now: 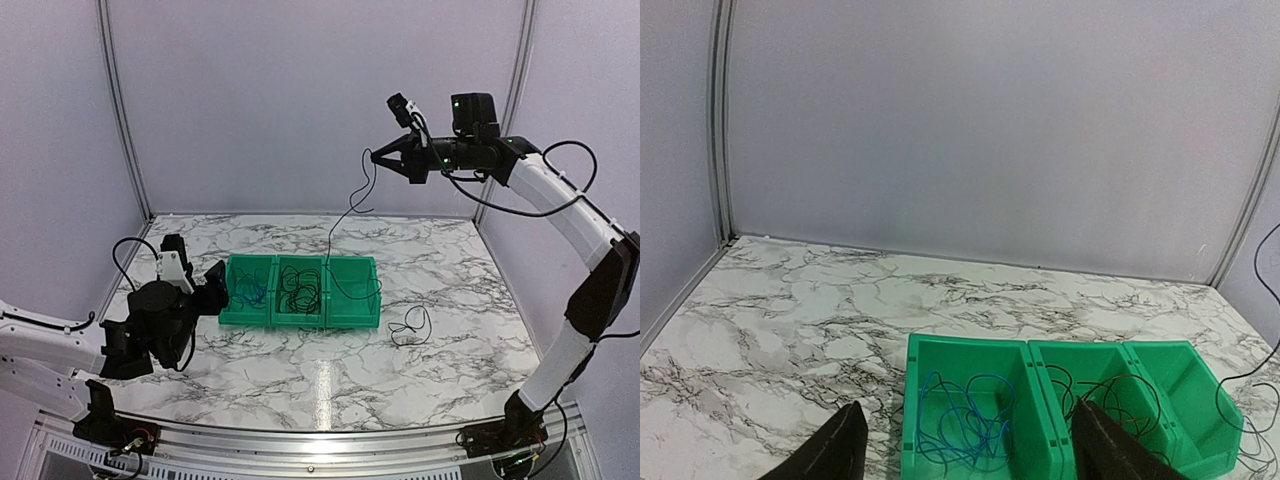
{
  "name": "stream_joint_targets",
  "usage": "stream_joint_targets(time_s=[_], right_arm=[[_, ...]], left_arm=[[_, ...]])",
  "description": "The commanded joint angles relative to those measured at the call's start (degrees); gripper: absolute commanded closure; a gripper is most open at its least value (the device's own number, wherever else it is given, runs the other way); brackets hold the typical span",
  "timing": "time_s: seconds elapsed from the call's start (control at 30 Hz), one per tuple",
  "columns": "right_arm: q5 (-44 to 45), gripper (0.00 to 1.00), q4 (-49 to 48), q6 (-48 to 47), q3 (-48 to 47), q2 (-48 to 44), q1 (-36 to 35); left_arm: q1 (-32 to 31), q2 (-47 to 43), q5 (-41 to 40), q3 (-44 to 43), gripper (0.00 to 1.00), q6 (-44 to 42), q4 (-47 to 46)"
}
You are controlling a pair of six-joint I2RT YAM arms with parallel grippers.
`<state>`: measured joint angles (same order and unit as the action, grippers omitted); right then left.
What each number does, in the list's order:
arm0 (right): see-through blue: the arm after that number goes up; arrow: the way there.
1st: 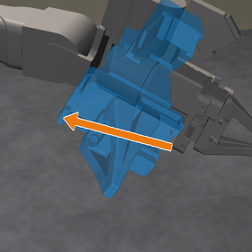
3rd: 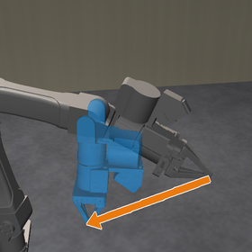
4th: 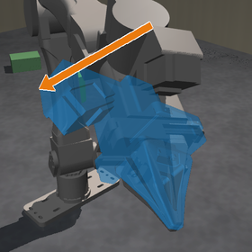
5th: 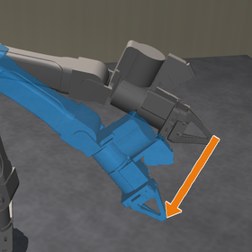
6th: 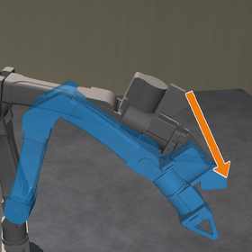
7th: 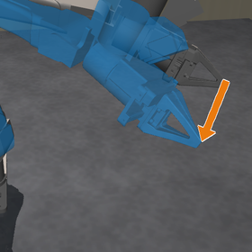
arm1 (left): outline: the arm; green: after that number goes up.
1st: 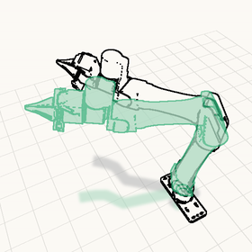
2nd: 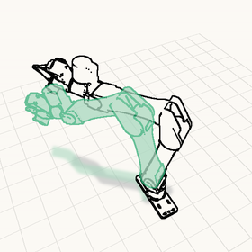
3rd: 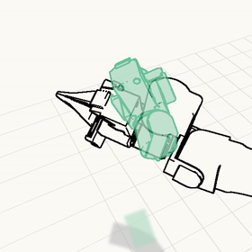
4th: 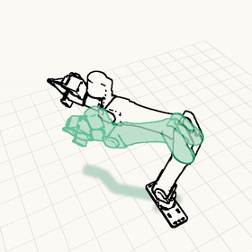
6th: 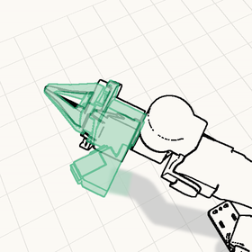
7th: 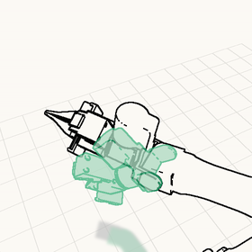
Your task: Untangle the cables
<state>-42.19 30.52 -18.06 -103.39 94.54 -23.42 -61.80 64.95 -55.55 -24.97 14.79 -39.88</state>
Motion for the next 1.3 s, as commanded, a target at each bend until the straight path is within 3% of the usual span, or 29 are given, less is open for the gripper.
stream_joint_targets(time_s=[0.0, 0.43, 0.87, 1.27], right_arm=[[-1.83, 1.00, -1.17, 1.25, -1.47, 1.95, -0.13], [-1.95, 1.00, -6.49, 1.49, 2.65, 8.19, 2.34], [1.87, 1.00, -4.58, -4.90, 15.38, 2.08, 5.98], [19.12, 1.00, 3.95, -17.45, 18.67, 8.44, -5.96]], left_arm=[[0.36, -1.71, -1.17, 1.29, 0.27, 0.98, 1.40], [0.36, -1.63, -1.99, 1.86, 0.27, 2.35, 2.00], [0.36, 1.17, -2.50, 0.97, 0.27, 2.47, 2.09], [0.36, -0.95, -2.61, 2.99, 0.27, 4.08, 2.26]])
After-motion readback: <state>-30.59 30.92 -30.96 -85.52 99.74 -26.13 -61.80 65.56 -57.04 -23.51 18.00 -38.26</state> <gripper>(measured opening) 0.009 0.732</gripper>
